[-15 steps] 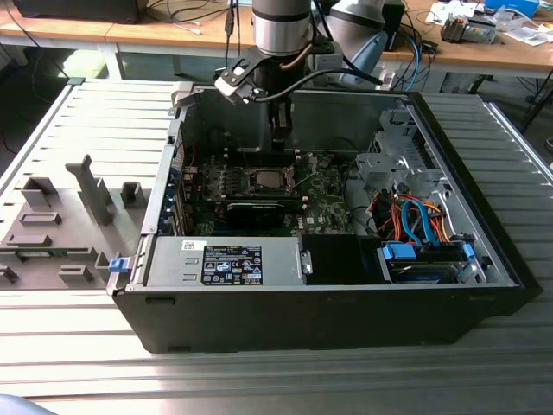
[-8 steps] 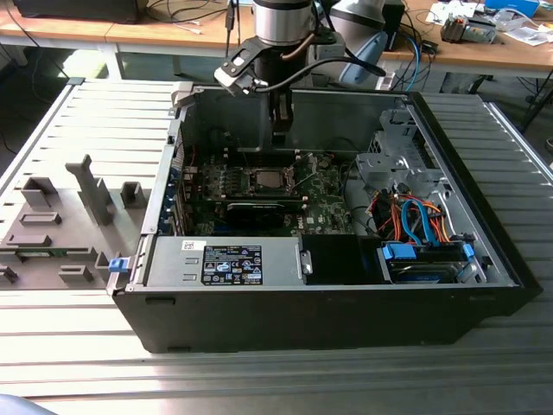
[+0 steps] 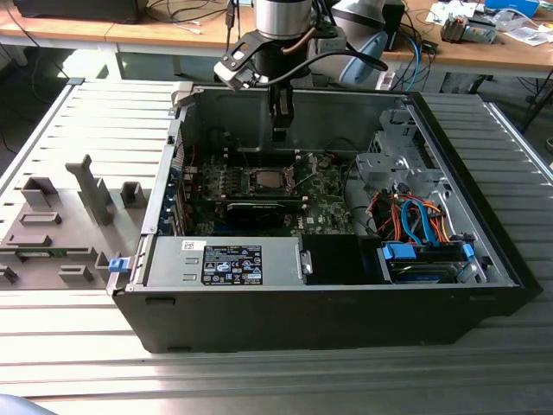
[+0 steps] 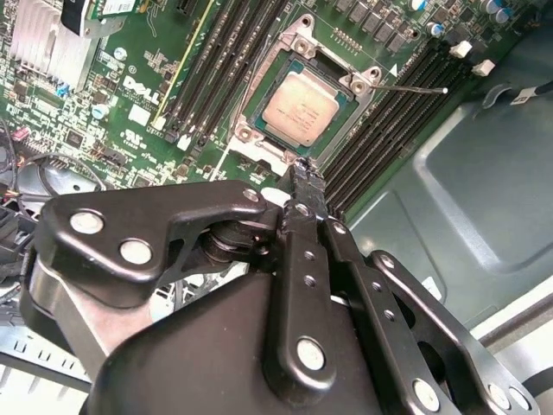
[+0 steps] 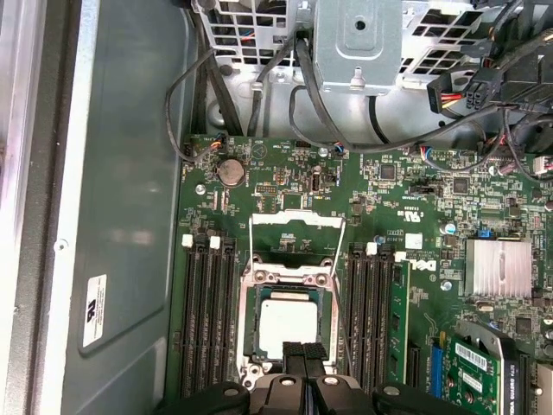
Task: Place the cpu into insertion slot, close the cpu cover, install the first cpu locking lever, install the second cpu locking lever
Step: 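Close the cpu cover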
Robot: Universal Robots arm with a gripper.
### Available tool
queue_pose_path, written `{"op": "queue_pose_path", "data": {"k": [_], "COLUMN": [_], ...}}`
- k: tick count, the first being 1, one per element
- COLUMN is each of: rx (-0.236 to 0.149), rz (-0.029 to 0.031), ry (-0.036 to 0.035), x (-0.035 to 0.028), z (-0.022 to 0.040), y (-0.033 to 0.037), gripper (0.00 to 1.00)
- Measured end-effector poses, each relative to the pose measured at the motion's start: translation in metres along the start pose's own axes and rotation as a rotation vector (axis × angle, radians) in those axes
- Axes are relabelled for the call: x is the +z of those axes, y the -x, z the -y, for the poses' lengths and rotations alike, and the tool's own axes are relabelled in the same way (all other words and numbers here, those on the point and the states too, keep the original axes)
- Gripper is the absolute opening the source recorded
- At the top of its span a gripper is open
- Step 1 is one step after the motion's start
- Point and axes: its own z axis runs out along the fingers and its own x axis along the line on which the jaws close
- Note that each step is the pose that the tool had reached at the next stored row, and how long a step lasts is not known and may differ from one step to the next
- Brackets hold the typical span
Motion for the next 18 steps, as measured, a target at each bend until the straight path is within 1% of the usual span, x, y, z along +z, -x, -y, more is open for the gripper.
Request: {"op": "queue_pose_path", "data": {"k": [7,10,11,12,14,16,18], "rx": [0.000,0.000,0.000,0.000,0.001,0.001,0.001], "rz": [-0.0002,-0.0024,-0.0051,-0.0096,-0.0134,-0.0190,-0.0227], "ry": [0.0000,0.0001,0.0004,0.0005,0.0008,0.0010,0.0012], "x": [-0.0001,-0.0011,-0.0021,-0.0026,-0.0026,-0.0026,-0.0025], "z": [-0.0013,-0.0028,-0.0034,-0.0042,-0.0049,-0.0057,-0.0065], "y": [0.0011,0.0015,0.0017,0.0018,0.0020,0.0026,0.0029], "gripper": [0.11,0.11,0.11,0.11,0.11,0.11,0.11]}}
